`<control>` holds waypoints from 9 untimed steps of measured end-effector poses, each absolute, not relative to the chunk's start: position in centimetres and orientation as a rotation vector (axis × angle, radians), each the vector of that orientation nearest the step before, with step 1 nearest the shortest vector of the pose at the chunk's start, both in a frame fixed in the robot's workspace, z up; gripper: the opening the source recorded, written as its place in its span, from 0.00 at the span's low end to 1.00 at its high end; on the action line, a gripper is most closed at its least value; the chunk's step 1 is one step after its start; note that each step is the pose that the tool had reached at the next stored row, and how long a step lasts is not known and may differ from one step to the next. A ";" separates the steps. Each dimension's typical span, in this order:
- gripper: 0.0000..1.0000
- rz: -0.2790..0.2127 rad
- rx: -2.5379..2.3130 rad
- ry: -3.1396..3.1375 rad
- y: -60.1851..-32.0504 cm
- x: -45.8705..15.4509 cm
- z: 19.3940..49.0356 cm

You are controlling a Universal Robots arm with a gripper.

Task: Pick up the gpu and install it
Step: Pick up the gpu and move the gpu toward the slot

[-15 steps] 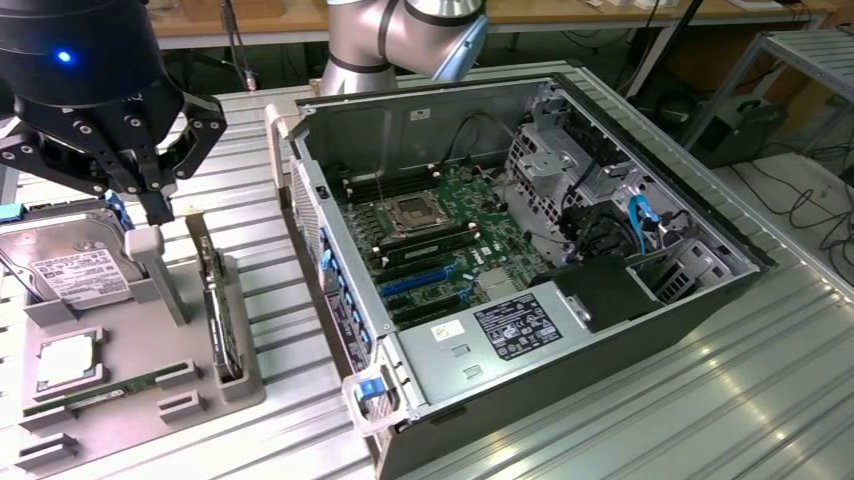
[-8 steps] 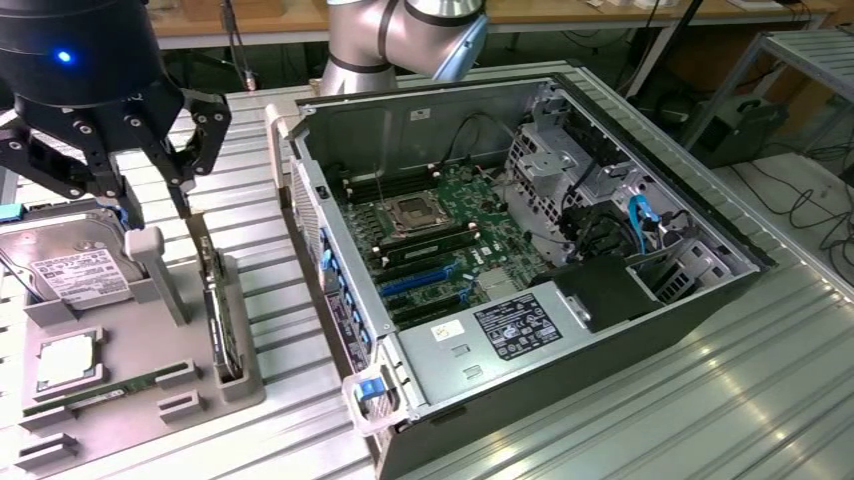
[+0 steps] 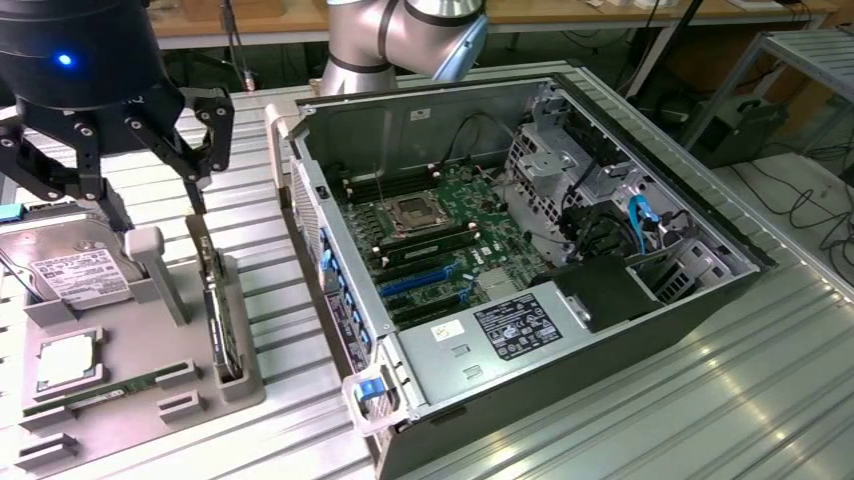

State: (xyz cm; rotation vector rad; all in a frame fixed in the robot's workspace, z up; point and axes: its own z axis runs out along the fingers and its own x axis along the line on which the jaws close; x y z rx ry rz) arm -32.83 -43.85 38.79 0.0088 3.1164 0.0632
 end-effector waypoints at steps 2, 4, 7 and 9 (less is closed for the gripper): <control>0.60 0.062 0.041 3.116 -43.8 -32.8 38.5; 0.60 0.062 0.071 3.116 -43.8 -32.8 38.0; 0.60 0.061 0.071 3.117 -44.0 -32.7 37.4; 0.60 0.062 0.072 3.117 -44.0 -32.7 37.0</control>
